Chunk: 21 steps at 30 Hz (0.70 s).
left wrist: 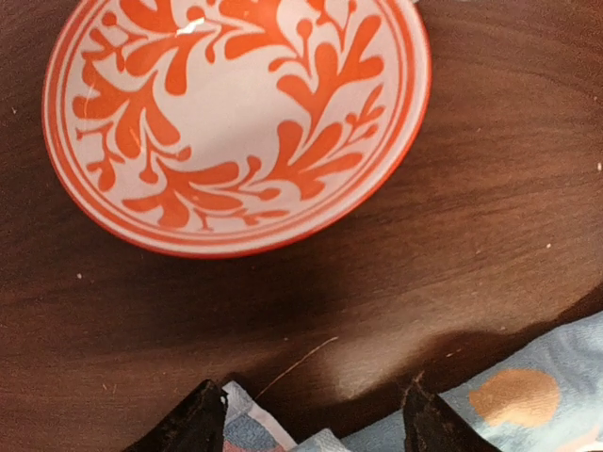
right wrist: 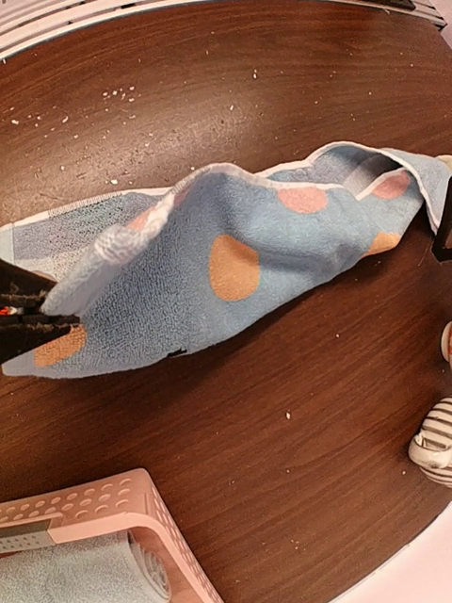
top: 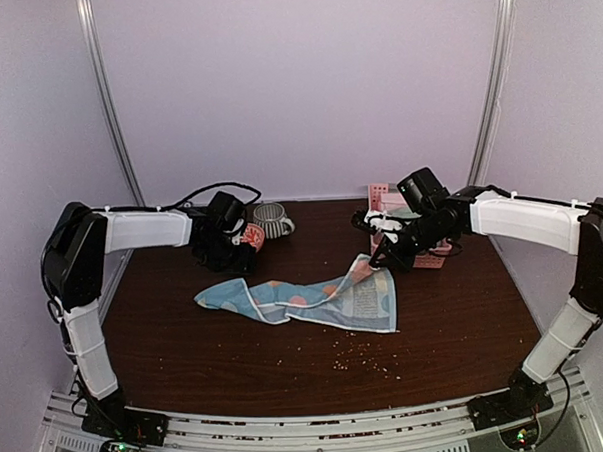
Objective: Roll the towels
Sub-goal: Pick up the towel from the center of the board.
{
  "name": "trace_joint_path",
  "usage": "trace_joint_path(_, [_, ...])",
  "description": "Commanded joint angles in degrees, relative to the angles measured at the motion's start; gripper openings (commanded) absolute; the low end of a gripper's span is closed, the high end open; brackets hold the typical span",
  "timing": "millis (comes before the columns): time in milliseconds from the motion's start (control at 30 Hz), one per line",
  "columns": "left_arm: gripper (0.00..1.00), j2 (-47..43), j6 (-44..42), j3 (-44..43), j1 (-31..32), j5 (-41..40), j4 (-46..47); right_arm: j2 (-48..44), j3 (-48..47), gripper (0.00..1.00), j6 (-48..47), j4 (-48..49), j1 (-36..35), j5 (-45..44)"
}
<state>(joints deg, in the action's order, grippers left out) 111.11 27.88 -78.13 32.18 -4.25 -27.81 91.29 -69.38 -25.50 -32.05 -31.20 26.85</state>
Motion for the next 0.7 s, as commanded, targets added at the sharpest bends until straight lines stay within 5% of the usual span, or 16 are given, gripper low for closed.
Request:
trace_joint_path(0, [0.66,-1.21,-1.02,0.22,-0.43,-1.61,-1.81,0.7,0.91,0.0,-0.46,0.24,0.1,1.53])
trace_joint_path(133, [0.58,-1.25,-1.57,2.62,-0.45,1.07,-1.59,1.41,0.92,0.0,-0.77,0.14,0.1,1.7])
trace_joint_path(367, [0.0,-7.69,-1.64,8.39,-0.19,4.37,-0.24,1.44,1.33,0.0,-1.2,0.41,0.09,0.54])
trace_joint_path(667, [0.0,-31.73,3.46,23.72,4.96,6.15,-1.58,1.29,1.6,0.0,0.33,1.63,0.18,-4.19])
